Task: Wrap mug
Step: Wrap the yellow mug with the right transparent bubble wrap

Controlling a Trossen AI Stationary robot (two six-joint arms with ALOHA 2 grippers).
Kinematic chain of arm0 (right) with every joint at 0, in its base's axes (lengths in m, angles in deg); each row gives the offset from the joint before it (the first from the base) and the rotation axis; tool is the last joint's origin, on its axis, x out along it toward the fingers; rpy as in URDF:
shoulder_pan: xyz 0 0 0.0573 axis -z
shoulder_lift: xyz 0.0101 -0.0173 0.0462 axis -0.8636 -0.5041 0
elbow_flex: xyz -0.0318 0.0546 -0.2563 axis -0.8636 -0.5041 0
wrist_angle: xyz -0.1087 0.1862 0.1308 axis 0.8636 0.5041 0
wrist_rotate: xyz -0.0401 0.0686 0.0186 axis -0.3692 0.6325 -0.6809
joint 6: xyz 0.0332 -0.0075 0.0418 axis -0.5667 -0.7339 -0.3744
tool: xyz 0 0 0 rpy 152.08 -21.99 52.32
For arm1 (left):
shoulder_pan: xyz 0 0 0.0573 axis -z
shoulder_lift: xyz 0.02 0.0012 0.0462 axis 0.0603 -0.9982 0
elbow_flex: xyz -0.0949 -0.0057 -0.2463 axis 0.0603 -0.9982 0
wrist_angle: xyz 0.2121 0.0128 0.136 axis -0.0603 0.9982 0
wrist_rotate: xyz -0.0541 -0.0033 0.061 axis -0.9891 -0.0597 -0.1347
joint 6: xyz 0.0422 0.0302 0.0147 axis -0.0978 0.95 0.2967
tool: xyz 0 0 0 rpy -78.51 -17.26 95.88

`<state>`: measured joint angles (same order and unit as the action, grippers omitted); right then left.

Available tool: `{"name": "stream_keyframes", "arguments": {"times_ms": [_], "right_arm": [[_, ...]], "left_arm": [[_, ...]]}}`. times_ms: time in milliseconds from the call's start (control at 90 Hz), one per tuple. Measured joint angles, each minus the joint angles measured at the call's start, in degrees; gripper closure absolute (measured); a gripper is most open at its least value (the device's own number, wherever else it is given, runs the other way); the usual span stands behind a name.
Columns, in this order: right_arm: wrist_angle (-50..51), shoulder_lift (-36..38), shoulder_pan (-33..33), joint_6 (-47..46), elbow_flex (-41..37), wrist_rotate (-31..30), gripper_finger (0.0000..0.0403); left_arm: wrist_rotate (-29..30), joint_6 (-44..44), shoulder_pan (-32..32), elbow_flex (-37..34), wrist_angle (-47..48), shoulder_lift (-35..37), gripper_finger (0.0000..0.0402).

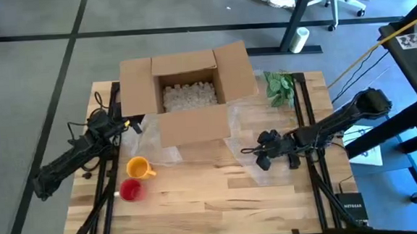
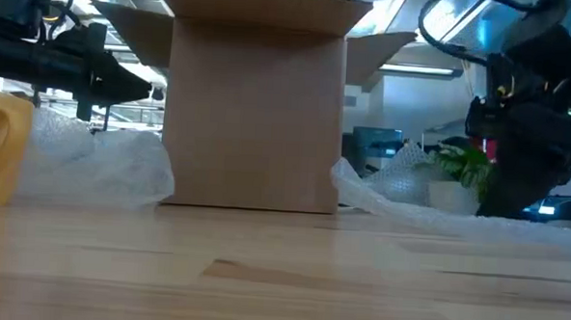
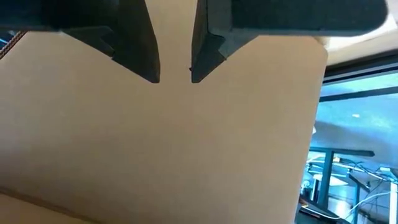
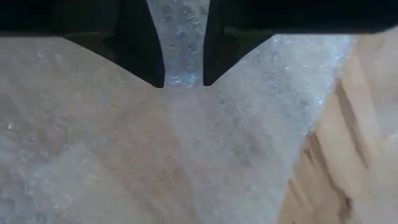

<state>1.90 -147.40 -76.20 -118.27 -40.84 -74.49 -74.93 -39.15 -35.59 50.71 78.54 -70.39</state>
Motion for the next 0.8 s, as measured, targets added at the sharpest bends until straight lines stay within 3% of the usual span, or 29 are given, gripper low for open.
{"name": "stream_keyframes", "arguments": {"times_ms": [122, 256, 411, 633, 800], "right_arm": [[-4.5, -2.7, 0.0, -0.1, 0.1, 2.1, 0.0394], [-10.8, -6.5, 0.0, -1.7, 1.2, 5.8, 0.0397], [-13.6, -12.6, 0.0, -1.3, 8.1, 10.7, 0.0401], [-14.8, -28.2, 0.5, 3.4, 24.5, 14.7, 0.0402], [-14.3, -42.2, 2.6, 8.4, 41.5, 19.5, 0.0402]], "left_arm": [[-0.2, 0.0, 0.0, 0.0, 0.0, 0.0, 0.0328], [-1.4, 0.0, 0.0, 0.0, -0.2, 0.0, 0.0328], [-1.7, 0.0, 0.0, 0.0, -0.3, 0.0, 0.0328], [-1.8, 0.4, 0.0, 0.0, -0.3, 0.0, 0.0328], [-2.0, 0.4, 0.0, 0.0, -0.3, 0.0, 0.0328]]}}
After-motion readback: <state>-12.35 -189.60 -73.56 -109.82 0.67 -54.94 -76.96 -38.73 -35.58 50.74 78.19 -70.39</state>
